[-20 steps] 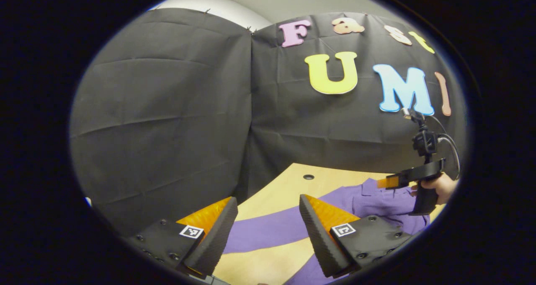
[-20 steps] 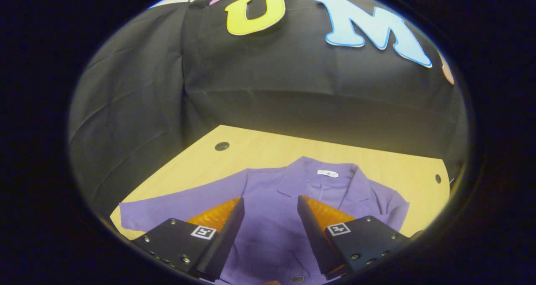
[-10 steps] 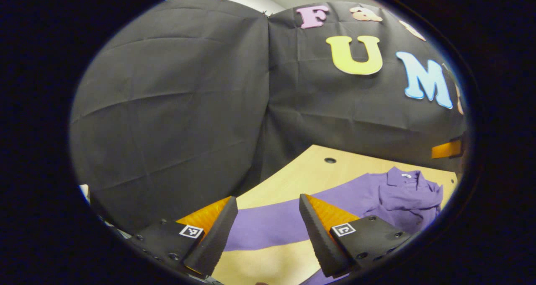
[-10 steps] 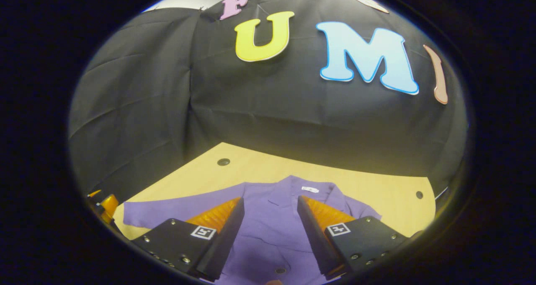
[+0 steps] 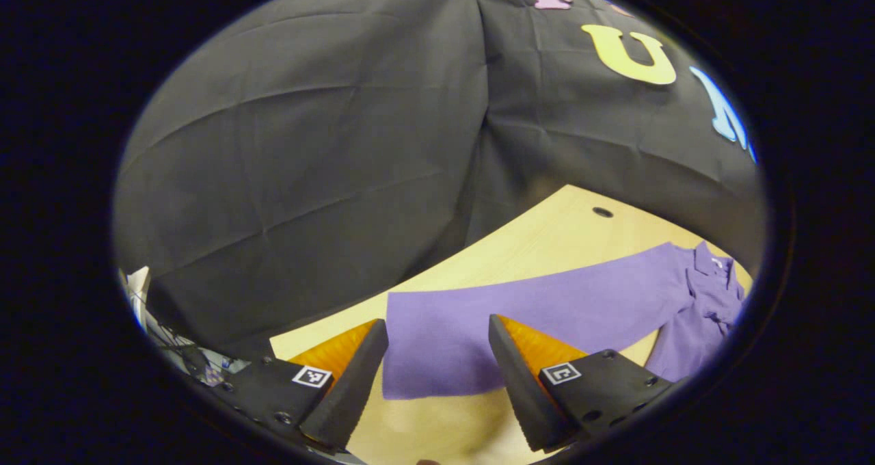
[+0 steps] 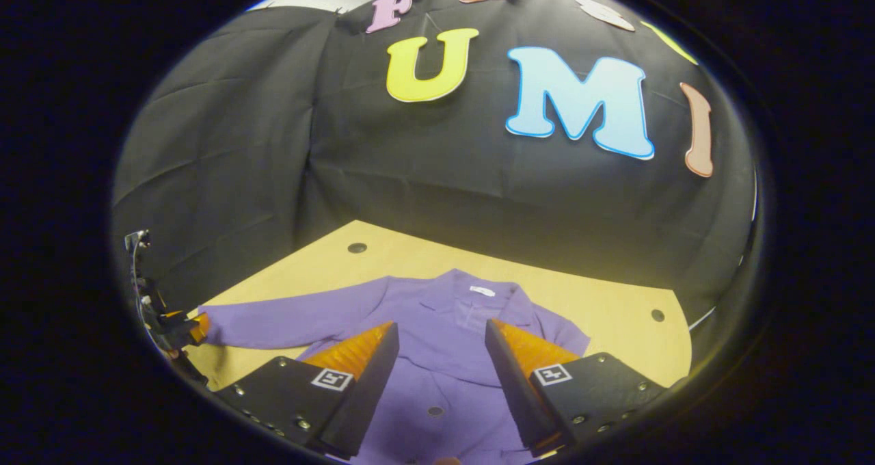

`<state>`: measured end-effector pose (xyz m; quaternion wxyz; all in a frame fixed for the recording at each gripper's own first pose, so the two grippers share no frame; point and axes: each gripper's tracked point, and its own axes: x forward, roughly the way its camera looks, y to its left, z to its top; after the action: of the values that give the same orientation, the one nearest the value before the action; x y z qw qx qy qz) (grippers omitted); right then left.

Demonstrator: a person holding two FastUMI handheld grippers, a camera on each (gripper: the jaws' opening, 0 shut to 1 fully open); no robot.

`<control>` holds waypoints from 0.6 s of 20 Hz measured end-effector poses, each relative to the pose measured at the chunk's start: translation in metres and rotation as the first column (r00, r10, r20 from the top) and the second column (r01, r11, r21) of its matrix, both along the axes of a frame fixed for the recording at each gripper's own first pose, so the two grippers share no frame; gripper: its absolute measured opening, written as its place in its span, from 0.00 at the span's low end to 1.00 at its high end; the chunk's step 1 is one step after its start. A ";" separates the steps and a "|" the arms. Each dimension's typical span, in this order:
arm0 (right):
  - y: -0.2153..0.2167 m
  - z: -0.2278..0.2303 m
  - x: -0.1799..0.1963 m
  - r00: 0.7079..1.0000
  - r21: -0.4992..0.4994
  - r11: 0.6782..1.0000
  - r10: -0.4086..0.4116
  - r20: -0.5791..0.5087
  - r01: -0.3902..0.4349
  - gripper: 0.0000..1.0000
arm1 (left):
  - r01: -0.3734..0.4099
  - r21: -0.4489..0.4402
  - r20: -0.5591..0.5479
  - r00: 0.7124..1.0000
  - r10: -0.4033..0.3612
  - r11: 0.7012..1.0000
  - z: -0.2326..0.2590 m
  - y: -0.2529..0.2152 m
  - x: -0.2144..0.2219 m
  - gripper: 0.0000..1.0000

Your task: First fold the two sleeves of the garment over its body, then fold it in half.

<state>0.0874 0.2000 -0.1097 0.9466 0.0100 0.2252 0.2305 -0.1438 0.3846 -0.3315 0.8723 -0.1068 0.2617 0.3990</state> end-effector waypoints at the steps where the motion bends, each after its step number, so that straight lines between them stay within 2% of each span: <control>1: -0.002 0.000 -0.003 1.000 0.007 1.000 -0.002 -0.003 0.002 0.81 | -0.013 -0.010 -0.005 1.000 0.013 1.000 -0.004 0.006 0.001 0.95; 7: -0.006 0.006 -0.018 1.000 0.009 1.000 0.010 0.014 -0.010 0.81 | -0.012 -0.078 -0.068 0.998 0.007 0.997 -0.036 0.013 -0.002 0.96; 12: -0.005 0.006 -0.027 1.000 0.031 0.999 0.020 -0.002 -0.020 0.80 | 0.015 -0.080 -0.099 0.995 -0.023 0.997 -0.039 0.008 -0.001 0.95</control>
<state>0.0599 0.1951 -0.1034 0.9437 0.0228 0.2227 0.2435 -0.1449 0.3926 -0.3704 0.8569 -0.1185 0.3216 0.3851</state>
